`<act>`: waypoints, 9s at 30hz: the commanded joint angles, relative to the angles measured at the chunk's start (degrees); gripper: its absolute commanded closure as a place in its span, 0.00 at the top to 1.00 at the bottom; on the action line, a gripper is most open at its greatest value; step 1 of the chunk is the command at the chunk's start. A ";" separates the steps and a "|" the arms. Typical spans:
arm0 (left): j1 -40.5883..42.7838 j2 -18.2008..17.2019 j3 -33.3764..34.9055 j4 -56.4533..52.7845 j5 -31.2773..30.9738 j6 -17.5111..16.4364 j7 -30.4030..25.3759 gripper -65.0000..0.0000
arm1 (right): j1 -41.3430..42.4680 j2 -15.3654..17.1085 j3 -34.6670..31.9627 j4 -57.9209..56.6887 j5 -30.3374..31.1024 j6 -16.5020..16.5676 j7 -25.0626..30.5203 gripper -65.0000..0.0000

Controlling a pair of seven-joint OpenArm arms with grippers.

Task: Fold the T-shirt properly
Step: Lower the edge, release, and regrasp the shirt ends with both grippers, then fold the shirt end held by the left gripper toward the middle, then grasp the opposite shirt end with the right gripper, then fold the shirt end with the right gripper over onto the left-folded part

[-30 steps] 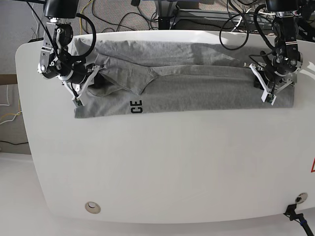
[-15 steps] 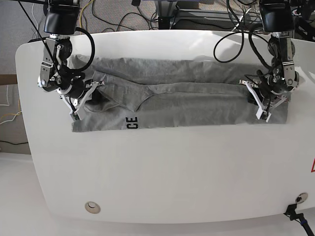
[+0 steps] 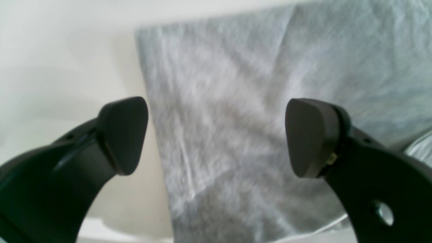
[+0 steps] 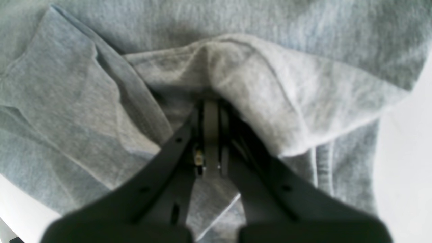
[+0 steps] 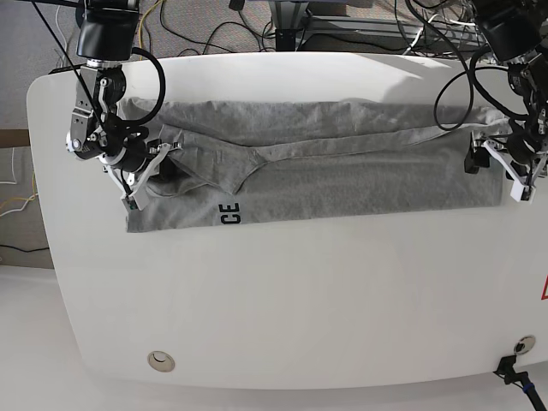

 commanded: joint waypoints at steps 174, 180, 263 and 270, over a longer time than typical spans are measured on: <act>-3.56 2.97 31.37 -0.72 -18.27 1.02 0.69 0.24 | 1.58 -2.34 -0.07 0.96 -4.20 -1.28 -4.81 0.00; -3.39 3.06 29.52 -0.98 -18.53 1.11 0.69 0.17 | 1.58 -2.25 0.02 2.63 -4.11 -1.28 -4.81 0.00; -2.60 1.47 29.70 -0.89 -18.53 1.37 1.04 0.17 | 2.37 -4.19 9.34 11.60 18.83 -5.14 -15.01 0.00; -2.60 1.74 31.37 -0.89 -18.53 1.46 1.04 0.17 | 2.28 -6.38 9.25 23.64 19.01 -9.54 -19.84 0.00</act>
